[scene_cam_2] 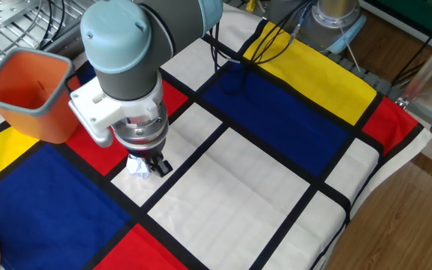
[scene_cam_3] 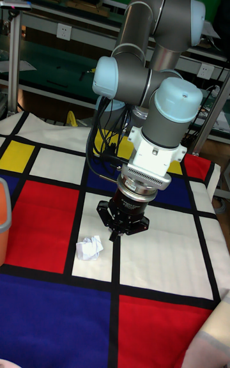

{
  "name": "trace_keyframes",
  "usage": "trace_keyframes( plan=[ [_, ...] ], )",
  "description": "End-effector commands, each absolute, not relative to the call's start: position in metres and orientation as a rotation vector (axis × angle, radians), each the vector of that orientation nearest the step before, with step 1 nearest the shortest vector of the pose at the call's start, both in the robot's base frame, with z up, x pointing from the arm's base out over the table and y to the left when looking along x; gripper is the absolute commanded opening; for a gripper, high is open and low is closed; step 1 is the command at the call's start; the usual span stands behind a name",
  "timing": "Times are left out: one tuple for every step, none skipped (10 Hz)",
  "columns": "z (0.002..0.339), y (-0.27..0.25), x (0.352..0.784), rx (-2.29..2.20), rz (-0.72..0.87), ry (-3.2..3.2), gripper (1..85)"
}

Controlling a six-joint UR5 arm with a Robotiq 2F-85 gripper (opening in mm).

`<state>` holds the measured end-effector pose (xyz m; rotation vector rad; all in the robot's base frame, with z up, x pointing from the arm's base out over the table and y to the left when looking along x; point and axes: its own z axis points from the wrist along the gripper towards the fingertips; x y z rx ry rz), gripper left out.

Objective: Put the garbage in the trash can

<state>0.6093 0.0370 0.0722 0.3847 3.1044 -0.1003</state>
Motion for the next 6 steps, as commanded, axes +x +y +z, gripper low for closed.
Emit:
trace_keyframes(
  plan=[
    [0.0736, 0.0312, 0.608, 0.442, -0.13, 3.098, 1.0],
    [0.0736, 0.0304, 0.6076, 0.439, -0.135, 3.1, 1.0],
    [0.0737, 0.03, 0.6075, 0.435, -0.138, 3.1, 1.0],
    [0.0737, 0.0296, 0.6071, 0.433, -0.141, 3.102, 1.0],
    [0.0738, 0.0288, 0.6071, 0.428, -0.145, 3.102, 1.0],
    [0.0738, 0.0288, 0.6063, 0.426, -0.146, 3.105, 1.0]
  ],
)
